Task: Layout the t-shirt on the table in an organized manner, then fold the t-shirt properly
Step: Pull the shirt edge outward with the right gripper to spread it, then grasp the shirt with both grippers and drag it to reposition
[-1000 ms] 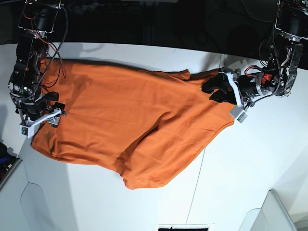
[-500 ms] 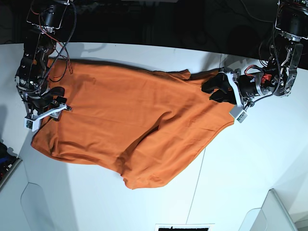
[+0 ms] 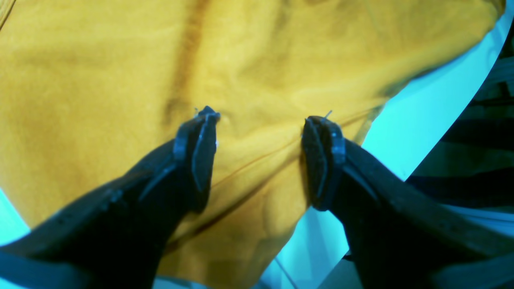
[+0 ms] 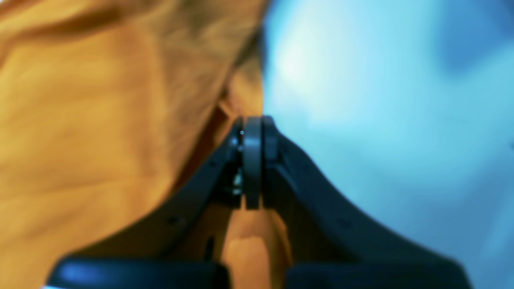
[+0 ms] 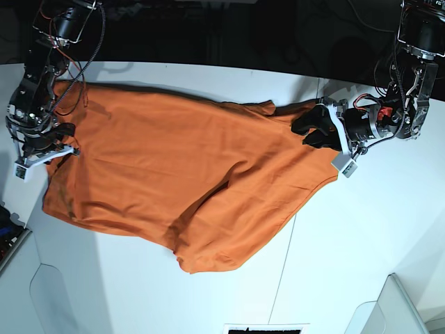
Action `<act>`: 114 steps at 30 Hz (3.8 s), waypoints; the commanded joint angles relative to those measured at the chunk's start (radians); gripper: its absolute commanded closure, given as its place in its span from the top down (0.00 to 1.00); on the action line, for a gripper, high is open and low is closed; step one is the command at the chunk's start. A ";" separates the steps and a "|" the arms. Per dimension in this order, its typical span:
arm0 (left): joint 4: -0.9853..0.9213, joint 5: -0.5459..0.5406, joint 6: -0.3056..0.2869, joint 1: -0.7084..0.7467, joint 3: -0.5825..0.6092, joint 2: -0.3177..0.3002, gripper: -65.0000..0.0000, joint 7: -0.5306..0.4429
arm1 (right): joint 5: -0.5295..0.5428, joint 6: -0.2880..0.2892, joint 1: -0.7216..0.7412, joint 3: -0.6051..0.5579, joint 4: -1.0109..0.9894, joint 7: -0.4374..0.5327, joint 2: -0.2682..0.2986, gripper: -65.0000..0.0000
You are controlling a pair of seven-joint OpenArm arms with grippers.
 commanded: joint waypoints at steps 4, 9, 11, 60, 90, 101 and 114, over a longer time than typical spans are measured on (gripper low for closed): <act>0.012 0.007 -0.002 -0.014 -0.006 -0.014 0.57 -0.003 | 0.089 0.064 -0.013 0.117 0.019 0.026 0.067 0.00; 0.012 -0.009 -0.002 -0.015 -0.006 -0.014 0.57 -0.004 | 0.220 0.131 -0.043 0.192 0.019 -0.032 0.116 0.37; 0.012 -0.031 -0.002 -0.018 -0.006 -0.014 0.57 -0.004 | 0.282 0.143 -0.050 0.207 0.019 -0.046 0.127 0.63; -0.505 0.329 0.094 -0.532 0.171 0.194 0.01 -0.059 | 0.220 0.204 0.011 -0.349 -0.056 0.099 0.253 0.00; -0.111 0.063 -0.002 -0.135 0.307 0.504 0.01 0.073 | -0.071 0.257 0.584 -0.789 -0.690 0.263 -0.025 0.00; -0.176 0.108 -0.002 -0.164 0.077 0.439 0.01 0.064 | 0.022 0.258 0.578 -0.788 -0.689 0.180 0.096 0.00; -0.583 0.202 -0.002 -0.541 0.071 0.415 0.01 0.051 | 0.096 0.230 0.326 -0.766 -0.389 0.117 0.205 0.00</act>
